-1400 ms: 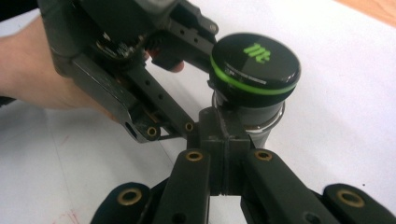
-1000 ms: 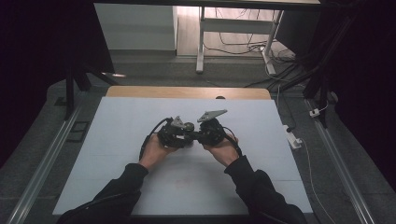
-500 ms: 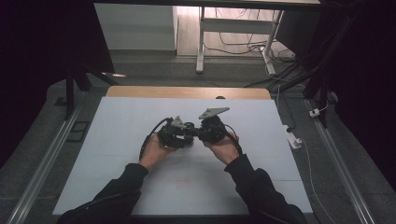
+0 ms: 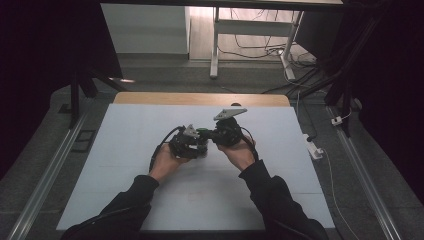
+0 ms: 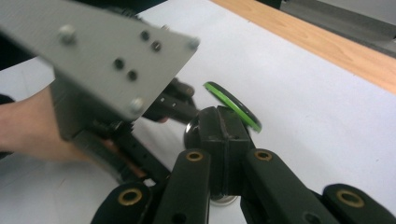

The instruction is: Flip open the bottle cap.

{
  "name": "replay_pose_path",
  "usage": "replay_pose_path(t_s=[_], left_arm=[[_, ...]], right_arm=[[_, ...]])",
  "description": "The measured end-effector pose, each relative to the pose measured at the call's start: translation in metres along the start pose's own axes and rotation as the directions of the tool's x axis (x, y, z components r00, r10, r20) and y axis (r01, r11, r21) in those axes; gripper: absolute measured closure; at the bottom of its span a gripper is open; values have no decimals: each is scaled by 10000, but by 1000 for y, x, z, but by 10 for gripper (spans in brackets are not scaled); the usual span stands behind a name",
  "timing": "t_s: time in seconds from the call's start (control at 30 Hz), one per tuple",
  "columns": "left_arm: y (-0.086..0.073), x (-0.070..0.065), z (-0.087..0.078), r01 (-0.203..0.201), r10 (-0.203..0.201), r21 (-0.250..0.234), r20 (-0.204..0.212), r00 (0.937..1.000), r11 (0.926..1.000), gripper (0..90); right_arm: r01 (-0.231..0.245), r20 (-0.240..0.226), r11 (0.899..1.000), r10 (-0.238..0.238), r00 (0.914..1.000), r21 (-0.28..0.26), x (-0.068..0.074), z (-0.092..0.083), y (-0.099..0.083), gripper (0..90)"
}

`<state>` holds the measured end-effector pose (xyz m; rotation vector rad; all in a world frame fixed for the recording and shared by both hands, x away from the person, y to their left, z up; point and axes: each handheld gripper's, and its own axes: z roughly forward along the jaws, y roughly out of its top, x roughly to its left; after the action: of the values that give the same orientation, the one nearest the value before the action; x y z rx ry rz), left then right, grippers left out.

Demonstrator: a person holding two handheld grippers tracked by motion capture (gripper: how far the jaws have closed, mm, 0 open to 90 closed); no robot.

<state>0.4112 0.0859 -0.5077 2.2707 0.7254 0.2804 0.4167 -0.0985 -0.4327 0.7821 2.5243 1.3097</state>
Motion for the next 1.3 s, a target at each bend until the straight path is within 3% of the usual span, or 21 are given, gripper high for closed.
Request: replay_pose_path(t_s=[0.3, 0.53, 0.83, 1.0, 1.2, 1.3], left_arm=[[0, -1, 0, -84, 84, 25, -33, 10000, 10000, 536], [0, 0, 0, -66, 66, -2, 11, 10000, 10000, 536], [0, 2, 0, -18, 19, -23, 67, 10000, 10000, 534], [2, 1, -1, -141, 140, 101, 47, 9999, 9999, 523], [5, 1, -12, -64, 65, -132, 85, 9999, 9999, 412], [5, 3, -17, 257, -248, -257, 353, 9991, 9993, 359]], right_arm=[[-318, 224, 9992, 323, 9992, -228, -13, 6, 7, 900], [-488, 416, 9988, 488, 9979, -32, -20, 14, 5, 900], [-348, 318, 9994, 347, 9989, 12, -17, 14, 4, 900], [-305, 306, 9995, 305, 9991, -21, -14, 10, 3, 855], [-306, 272, 9995, 307, 9992, -26, -13, 1, 1, 769], [-386, 285, 9993, 386, 9988, -4, -12, -3, -1, 719]])
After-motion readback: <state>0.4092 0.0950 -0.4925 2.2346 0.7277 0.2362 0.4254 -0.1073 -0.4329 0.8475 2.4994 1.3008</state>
